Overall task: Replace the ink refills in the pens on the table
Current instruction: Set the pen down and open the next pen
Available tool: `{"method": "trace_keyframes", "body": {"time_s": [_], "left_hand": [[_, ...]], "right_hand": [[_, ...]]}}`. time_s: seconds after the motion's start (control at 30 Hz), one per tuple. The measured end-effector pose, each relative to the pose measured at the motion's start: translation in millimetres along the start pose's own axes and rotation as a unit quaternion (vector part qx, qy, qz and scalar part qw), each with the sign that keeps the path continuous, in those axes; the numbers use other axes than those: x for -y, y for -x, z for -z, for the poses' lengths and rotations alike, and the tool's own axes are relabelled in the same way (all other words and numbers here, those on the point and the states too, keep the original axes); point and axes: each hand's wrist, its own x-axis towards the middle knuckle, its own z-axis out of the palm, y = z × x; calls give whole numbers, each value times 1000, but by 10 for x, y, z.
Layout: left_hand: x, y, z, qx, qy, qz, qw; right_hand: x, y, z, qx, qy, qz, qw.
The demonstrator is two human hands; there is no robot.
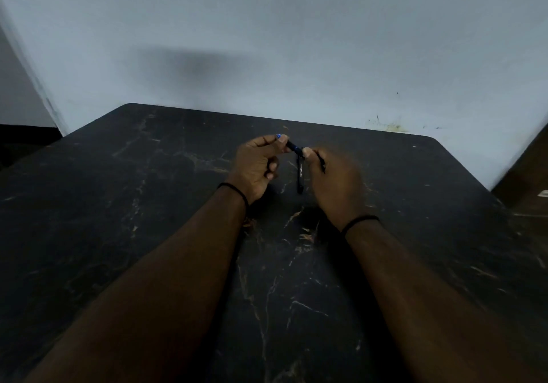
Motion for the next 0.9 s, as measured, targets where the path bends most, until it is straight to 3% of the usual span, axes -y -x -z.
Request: {"method": "trace_keyframes", "body": {"time_s": [0.13, 0.4, 0.53, 0.8, 0.9], "left_hand": [[15, -13, -5, -3, 8, 2, 1000], [24, -21, 8, 1, 4, 5, 1000], [21, -6, 0, -2, 5, 2, 1000], [-16, 35, -30, -6, -9, 5, 1000], [-24, 50, -41, -6, -15, 3, 1000]], "right_hand": [[26, -22, -10, -7, -57, -36, 998], [2, -5, 0, 8, 18, -13, 1000], [-10, -19, -43, 14, -20, -30, 999], [-32, -15, -65, 2, 29, -9, 1000], [-13, -20, -58, 19, -12, -31, 999]]}}
